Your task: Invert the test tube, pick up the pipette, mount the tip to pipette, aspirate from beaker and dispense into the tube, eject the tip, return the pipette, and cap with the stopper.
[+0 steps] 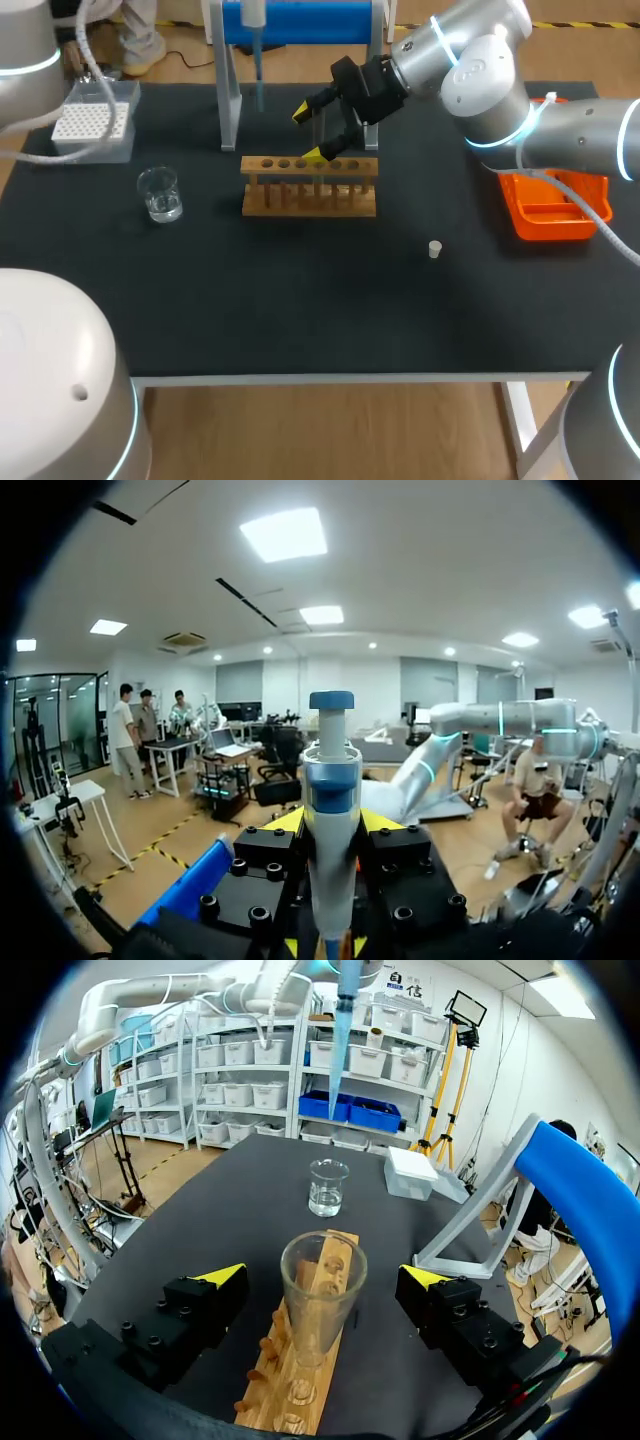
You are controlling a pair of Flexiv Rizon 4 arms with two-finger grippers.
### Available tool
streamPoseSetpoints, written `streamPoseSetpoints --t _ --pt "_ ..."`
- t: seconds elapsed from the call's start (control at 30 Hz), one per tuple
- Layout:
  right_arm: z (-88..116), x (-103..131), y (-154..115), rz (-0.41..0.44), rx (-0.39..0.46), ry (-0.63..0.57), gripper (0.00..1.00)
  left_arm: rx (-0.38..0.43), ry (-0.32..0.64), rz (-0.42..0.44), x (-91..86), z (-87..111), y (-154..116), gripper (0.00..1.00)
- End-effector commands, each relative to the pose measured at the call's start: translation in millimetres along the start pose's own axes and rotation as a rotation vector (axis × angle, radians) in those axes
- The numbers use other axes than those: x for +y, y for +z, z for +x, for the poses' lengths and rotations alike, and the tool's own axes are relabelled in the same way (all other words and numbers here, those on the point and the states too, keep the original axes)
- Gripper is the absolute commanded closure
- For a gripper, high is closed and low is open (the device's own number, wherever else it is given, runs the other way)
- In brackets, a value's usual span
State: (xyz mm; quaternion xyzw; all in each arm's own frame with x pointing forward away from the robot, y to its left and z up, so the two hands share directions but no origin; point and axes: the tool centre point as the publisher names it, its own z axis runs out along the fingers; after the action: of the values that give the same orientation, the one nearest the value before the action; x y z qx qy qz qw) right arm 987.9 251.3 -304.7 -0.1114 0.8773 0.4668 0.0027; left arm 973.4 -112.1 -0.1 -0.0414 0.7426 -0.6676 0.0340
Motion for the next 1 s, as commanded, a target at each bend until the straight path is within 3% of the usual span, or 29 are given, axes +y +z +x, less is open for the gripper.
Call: streamPoseSetpoints --t 0.03,0.8,1.0 --pt "0.5 0.3 -1.5 0.003 0.001 0.000 0.00 0.022 -0.002 -0.003 -1.4 -9.9 8.5 1.00" --pt "0.5 0.3 -1.5 0.003 0.001 0.000 0.00 0.022 -0.002 -0.003 -1.4 -9.9 8.5 1.00" --pt "0.5 0.3 -1.5 0.003 0.001 0.000 0.00 0.056 -0.013 0.008 0.8 -9.8 23.2 1.00"
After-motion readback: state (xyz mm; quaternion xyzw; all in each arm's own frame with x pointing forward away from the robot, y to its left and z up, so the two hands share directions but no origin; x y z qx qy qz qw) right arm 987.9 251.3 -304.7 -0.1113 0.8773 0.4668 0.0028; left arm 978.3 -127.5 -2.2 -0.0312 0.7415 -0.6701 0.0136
